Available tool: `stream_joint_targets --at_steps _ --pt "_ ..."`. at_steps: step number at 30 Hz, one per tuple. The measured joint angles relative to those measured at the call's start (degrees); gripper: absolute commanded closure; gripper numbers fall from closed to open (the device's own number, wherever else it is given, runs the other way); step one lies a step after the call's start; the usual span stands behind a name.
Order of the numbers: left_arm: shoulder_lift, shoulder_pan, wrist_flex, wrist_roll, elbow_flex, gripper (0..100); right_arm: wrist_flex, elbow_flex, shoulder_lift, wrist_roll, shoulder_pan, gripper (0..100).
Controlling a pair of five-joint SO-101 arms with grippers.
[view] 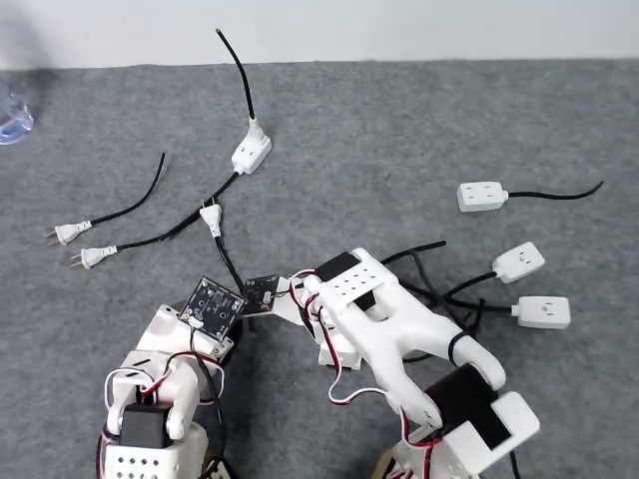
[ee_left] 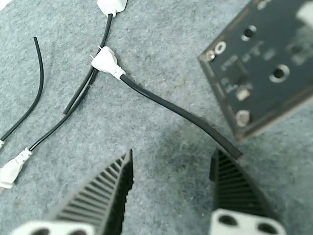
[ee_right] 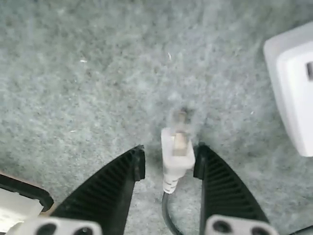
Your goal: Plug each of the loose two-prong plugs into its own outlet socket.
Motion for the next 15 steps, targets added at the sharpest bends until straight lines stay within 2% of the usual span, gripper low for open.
stream_joint_targets --at_steps 15 --pt "0.0 0.0 0.0 0.0 0.0 76 9.5 -4.6 -1.7 0.3 0.1 85.4"
